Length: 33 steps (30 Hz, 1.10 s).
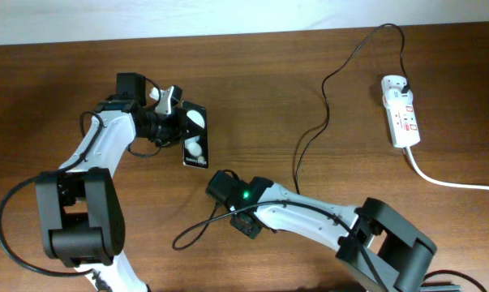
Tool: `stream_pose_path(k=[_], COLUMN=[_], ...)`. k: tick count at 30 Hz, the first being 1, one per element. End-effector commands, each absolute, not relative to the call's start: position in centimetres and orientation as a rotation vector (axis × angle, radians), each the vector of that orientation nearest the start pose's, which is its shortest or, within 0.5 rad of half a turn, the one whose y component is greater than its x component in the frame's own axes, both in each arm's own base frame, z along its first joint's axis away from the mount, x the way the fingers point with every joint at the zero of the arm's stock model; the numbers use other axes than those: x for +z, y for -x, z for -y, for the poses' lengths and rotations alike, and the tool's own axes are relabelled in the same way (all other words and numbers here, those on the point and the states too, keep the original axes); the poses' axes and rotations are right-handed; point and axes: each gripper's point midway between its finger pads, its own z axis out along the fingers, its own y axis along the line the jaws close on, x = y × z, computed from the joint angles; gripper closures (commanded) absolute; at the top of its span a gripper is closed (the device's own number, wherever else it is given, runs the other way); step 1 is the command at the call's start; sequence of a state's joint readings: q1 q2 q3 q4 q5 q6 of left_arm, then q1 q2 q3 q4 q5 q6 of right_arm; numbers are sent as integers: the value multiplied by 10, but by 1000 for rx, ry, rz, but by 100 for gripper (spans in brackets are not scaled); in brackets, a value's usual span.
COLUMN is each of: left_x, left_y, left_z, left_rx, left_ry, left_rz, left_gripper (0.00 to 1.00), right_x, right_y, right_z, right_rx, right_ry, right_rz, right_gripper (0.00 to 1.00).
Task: Plug charger to phone and switch on socket
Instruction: 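Bring the cable plug with the right gripper toward the phone's bottom port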
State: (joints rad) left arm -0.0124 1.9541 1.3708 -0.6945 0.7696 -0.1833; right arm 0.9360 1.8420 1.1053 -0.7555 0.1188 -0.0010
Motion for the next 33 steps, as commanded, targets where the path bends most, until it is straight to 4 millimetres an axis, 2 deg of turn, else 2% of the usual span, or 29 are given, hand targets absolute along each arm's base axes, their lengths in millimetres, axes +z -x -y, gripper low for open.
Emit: stream_pose_path(k=[1, 4, 6, 8, 9, 10, 11, 12, 15, 18, 21, 25, 29, 33], left_x=[103, 103, 103, 104, 104, 106, 109, 111, 114, 118, 112, 108, 100, 103], left_y=[-414, -414, -414, -415, -415, -414, -413, -412, -412, -410, -408, -405, -401, -402], left_z=[126, 126, 126, 126, 126, 128, 131, 133, 136, 142, 146, 147, 156, 158], left_rx=[-1135, -1134, -1134, -1132, -1132, -1150, -1178, -1199, -1233, -1302, -1348, -1392, -1543, -1556], left_ry=[19, 19, 16, 6, -1, -25, -58, -75, -84, -118, -112, -46, 19, -7], left_rz=[-2665, -2664, -2661, -2656, -2654, -2643, -2624, -2612, -2597, -2549, -2520, -2529, -2433, -2408], left_gripper=[100, 100, 100, 100, 100, 100, 100, 100, 100, 100, 100, 100, 100, 100], right_x=[-1, -1, 2, 9, 18, 30, 42, 44, 57, 67, 70, 71, 68, 69], right_y=[-213, -214, -216, -219, -224, -226, -229, -232, -244, -270, -280, -305, -307, -306], right_z=[-257, -258, -261, -266, -275, -290, -306, -313, -331, -335, -333, -309, -298, -299], right_rx=[-119, -116, -107, -93, -51, 41, 178, 276, 612, 735, 758, 787, 778, 785], right_ry=[1383, 1380, 1376, 1362, 1301, 1252, 1124, 1010, 809, 641, 573, 386, 346, 349], right_rz=[-2692, -2689, -2684, -2680, -2678, -2677, -2714, -2754, -2806, -2781, -2778, -2810, -2843, -2842], right_gripper=[82, 87, 96, 96, 96, 96, 96, 96, 96, 96, 96, 96, 96, 96])
